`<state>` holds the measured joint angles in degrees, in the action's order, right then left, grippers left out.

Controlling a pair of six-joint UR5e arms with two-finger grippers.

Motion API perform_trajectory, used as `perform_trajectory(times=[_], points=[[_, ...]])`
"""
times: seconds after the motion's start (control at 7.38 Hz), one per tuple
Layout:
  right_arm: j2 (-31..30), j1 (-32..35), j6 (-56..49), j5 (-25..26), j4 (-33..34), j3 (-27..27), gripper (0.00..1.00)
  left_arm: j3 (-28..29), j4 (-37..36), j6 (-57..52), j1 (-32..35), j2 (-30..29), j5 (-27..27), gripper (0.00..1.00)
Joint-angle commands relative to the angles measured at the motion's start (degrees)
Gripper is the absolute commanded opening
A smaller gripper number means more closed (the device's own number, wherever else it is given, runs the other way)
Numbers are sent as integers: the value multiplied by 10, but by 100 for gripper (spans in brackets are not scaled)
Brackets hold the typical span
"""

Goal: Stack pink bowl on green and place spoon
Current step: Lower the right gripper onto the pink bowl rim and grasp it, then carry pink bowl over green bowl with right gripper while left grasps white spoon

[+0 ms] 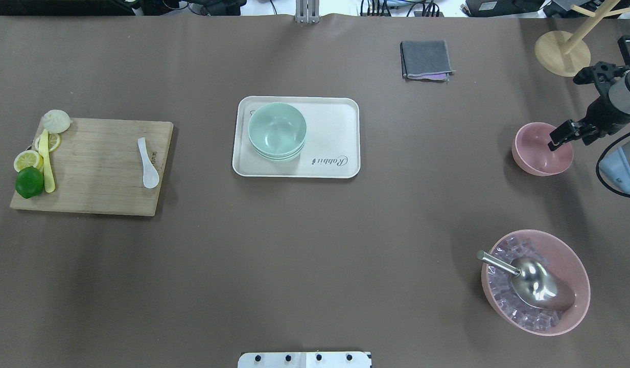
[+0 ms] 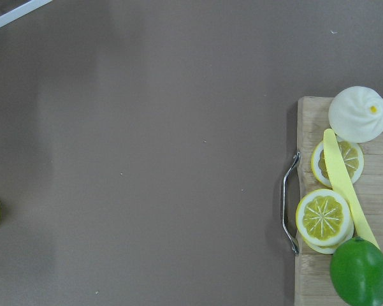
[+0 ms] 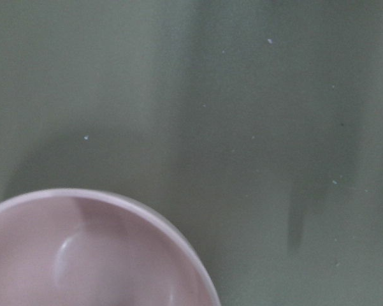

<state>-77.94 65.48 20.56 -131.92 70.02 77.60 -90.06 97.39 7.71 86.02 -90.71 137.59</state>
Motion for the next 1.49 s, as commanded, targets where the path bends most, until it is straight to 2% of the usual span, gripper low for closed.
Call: perform_trajectory(times=[0.0,0.54,0.68,0.81,0.95,1.08,1.35], points=[[3,-10,1,3,-5,-1,100,4,16,4,-1,0,3,98],[-4,-9,4,-3,-8,7,100,8,107,12,-2,12,3,98],[-5,-9,7,-3,-7,4,65,16,162,16,-9,15,3,98],[-5,-9,9,-3,-8,3,6,18,176,53,-22,13,2,98],[-5,-8,9,-13,-8,8,0,15,179,79,-53,8,-1,98],[3,-3,22,-37,-7,23,0,14,183,113,-68,-13,-4,98],[49,-1,160,-56,1,92,0,9,182,229,-115,-63,-6,98]])
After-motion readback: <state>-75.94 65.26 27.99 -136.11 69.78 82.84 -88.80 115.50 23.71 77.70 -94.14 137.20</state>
